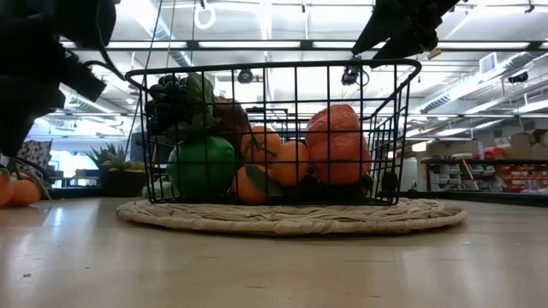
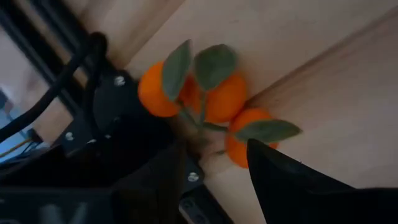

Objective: Build produce basket
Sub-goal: Put the tangerines into the black wire basket

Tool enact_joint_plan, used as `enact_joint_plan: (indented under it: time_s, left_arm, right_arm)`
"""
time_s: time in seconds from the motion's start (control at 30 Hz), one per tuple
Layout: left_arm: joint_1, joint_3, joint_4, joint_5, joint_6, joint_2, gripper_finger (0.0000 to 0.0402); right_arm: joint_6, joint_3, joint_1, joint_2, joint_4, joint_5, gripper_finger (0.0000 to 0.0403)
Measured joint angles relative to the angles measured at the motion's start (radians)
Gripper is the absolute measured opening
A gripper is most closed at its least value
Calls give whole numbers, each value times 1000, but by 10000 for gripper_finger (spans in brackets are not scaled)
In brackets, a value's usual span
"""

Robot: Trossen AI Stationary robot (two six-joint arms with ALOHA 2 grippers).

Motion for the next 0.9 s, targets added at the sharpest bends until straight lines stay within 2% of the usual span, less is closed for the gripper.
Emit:
enact_joint_plan:
  time_s: [0.43,0.6,0.9]
  left_arm:
    - [1,-22,15,-55,-7,0,177]
    - [10,-61,25,-57,-26,0,176]
    - [13,-59,42,-62,-5,0,172]
  right_arm:
    - [0,0,-5,0,1,7,349]
    - [0,0,-5,0,1,7,349]
    - [0,0,-5,0,5,7,349]
